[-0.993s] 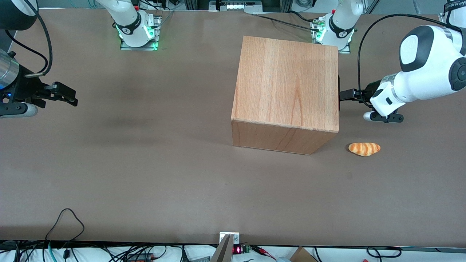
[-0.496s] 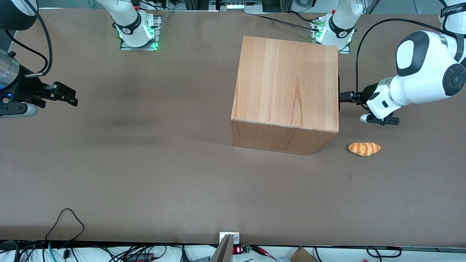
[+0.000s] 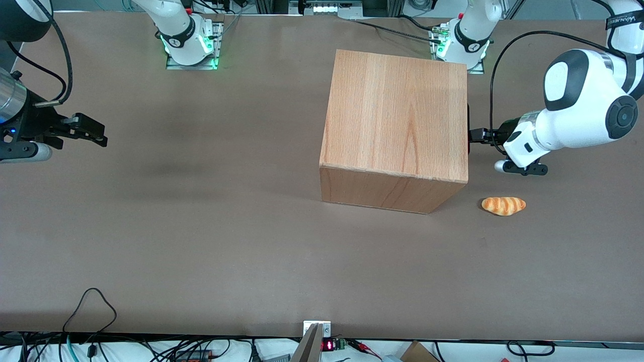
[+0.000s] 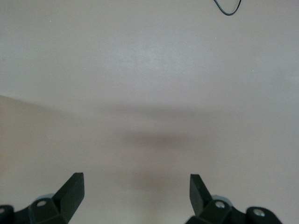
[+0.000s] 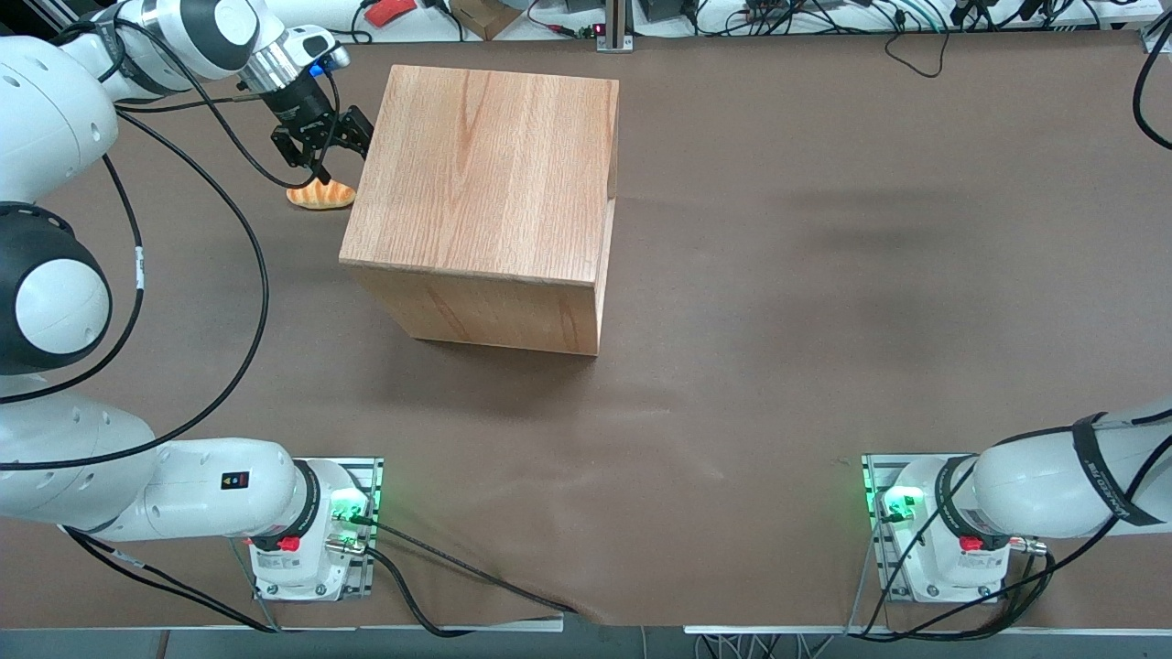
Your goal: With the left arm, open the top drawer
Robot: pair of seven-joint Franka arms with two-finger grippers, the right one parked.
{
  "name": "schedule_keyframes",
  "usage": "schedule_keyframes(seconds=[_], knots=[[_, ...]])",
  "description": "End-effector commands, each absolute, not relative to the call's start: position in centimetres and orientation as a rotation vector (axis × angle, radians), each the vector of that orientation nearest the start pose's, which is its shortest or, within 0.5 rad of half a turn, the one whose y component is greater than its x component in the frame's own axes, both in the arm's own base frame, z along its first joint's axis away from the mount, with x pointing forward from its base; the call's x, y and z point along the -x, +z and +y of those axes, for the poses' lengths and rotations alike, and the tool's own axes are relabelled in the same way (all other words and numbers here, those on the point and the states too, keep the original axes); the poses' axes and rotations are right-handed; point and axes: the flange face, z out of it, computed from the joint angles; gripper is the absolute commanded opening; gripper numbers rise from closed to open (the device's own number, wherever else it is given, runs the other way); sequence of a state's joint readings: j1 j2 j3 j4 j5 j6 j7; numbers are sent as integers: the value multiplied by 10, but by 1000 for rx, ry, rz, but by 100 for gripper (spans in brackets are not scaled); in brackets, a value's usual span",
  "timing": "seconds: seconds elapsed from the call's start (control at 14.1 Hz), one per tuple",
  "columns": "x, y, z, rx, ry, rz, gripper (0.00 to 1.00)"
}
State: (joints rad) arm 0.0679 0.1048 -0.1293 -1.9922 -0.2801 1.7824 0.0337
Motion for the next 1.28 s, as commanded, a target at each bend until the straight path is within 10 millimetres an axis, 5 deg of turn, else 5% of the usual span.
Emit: schedule_keyframes(seconds=[0.0,1.21], knots=[[-538,390,-58,3375,529,31,100],[-540,389,-32,3261,504,94,100]])
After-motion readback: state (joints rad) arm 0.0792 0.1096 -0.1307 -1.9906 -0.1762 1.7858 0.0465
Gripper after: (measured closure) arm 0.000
